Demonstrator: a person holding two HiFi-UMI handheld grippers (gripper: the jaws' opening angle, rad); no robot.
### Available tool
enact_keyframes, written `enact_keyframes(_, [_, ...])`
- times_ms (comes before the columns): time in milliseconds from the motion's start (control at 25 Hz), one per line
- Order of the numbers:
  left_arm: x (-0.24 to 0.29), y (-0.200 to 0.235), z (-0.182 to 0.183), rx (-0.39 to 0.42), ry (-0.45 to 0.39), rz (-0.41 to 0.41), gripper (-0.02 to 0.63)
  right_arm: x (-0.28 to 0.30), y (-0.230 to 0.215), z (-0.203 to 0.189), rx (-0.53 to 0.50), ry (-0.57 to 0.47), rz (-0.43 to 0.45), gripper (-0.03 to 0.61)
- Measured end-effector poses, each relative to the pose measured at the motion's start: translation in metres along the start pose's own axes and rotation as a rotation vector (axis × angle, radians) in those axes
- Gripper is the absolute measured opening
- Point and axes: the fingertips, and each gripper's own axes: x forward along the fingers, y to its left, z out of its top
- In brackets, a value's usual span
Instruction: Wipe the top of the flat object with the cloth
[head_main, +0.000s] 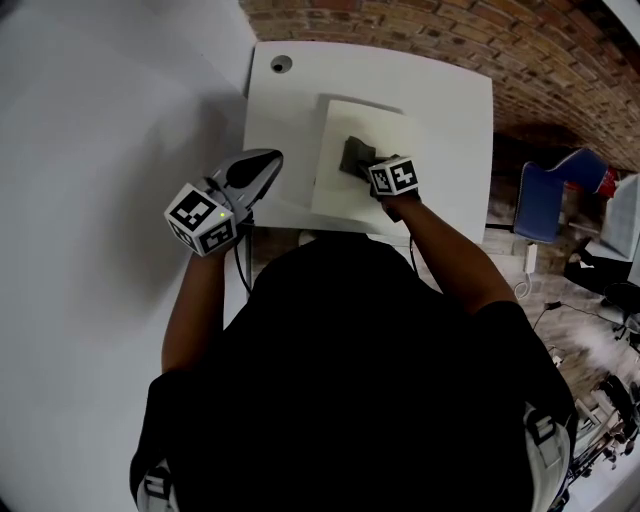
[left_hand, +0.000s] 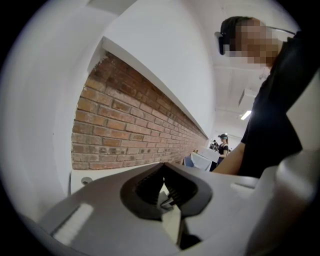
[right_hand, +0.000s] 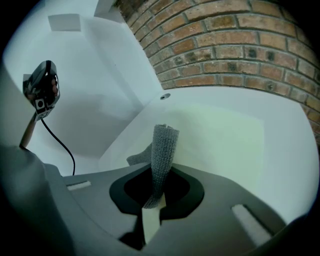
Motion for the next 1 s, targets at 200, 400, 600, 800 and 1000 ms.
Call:
enact_keyframes(200, [0.004, -0.004, 0.001, 0.008, 0.001, -0.017, 0.002, -0.018, -0.022, -0.016, 0.027, -0.004, -0.045, 0.015])
enact_keyframes(400, [0.008, -0.008, 0.0, 0.006, 0.005, -0.028, 0.002, -0.036, -0.045, -0.03, 0.056, -0.007, -0.086, 0.015])
enact_keyframes(600, [0.009, -0.009, -0.003, 0.009, 0.005, -0.029, 0.002, -0.046, -0.064, -0.041, 0.071, -0.01, -0.127, 0.015])
enact_keyframes(800, [0.01, -0.011, -0.004, 0.009, 0.01, -0.031, 0.002, -0.055, -0.077, -0.052, 0.088, -0.01, -0.152, 0.015])
enact_keyframes(1000, [0.011, -0.015, -0.002, 0.012, 0.007, -0.031, 0.002, -0.064, -0.087, -0.054, 0.115, -0.026, -0.176, 0.015])
